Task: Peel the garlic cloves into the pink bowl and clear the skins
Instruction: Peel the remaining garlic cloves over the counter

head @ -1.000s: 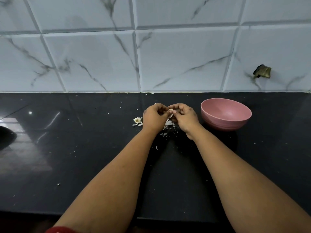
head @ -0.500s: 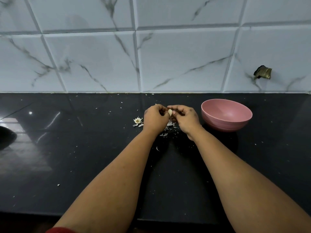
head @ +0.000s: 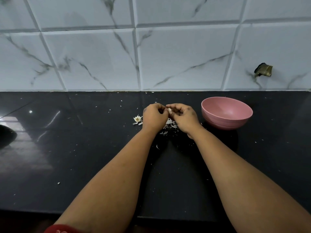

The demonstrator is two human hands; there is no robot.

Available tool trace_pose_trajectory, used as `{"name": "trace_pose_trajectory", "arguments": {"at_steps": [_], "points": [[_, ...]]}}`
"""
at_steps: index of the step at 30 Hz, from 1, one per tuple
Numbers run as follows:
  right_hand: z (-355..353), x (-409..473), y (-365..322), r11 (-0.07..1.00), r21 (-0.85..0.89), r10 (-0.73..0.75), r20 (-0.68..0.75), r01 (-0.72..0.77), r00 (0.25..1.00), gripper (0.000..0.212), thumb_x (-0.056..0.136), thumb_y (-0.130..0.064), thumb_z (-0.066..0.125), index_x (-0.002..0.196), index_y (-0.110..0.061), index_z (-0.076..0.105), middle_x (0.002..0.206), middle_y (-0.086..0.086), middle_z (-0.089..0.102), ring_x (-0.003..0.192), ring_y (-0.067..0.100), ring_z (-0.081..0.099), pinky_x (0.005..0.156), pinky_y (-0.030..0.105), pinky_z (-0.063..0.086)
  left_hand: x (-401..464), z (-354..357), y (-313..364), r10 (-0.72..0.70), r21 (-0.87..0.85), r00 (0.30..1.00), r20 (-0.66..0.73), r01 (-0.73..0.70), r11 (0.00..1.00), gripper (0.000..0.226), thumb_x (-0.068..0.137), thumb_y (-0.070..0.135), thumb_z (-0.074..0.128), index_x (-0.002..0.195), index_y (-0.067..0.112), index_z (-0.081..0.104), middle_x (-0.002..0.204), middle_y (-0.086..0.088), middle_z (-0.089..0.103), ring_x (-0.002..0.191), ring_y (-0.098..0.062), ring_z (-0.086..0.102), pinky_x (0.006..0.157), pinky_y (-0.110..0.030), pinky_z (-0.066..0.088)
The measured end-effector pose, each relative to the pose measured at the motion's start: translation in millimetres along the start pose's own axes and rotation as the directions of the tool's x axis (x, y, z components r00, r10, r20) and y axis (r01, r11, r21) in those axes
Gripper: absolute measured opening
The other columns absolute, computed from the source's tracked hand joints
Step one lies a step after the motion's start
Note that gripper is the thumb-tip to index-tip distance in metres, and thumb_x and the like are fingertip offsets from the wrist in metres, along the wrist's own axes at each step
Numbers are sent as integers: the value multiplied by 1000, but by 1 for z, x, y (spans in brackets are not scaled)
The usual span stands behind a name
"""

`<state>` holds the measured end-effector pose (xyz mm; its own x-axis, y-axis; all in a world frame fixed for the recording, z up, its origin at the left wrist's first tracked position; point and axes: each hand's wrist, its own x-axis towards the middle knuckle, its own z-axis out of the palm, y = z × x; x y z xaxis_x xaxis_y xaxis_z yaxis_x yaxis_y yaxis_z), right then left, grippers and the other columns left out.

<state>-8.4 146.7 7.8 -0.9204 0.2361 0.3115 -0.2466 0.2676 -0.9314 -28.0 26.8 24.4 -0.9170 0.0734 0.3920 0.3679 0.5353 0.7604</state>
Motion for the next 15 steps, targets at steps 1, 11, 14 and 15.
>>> {"name": "trace_pose_trajectory", "arguments": {"at_steps": [1,11,14,15], "points": [[0,0,0,1000,2,-4,2,4,1000,20,90,-4,63,107,-14,71,98,7,73,92,17,69,86,28,55,0,0,1,-2,0,1000,-1,2,1000,11,85,18,63,81,14,72,70,2,68,75,-14,61,77,-24,44],[2,-2,-3,999,-22,-42,-6,42,999,26,87,2,64,105,-14,72,98,6,73,90,15,70,87,30,56,-1,-4,2,-41,-69,999,-33,39,997,5,79,18,68,75,16,69,65,9,65,70,-8,61,68,-22,45],[2,-1,-3,1000,-9,-26,-29,26,999,25,86,-1,66,106,-15,71,98,5,73,91,15,69,88,34,57,-1,-4,2,-48,-82,998,-27,46,996,8,83,20,65,79,16,70,67,8,66,72,-9,62,69,-22,46],[2,0,-3,1000,-3,-14,-42,14,999,24,86,-3,67,105,-17,71,97,6,72,92,16,70,88,36,57,0,-3,1,-45,-87,999,-22,43,995,9,84,20,65,80,16,71,69,6,68,73,-10,63,71,-23,47]]}}
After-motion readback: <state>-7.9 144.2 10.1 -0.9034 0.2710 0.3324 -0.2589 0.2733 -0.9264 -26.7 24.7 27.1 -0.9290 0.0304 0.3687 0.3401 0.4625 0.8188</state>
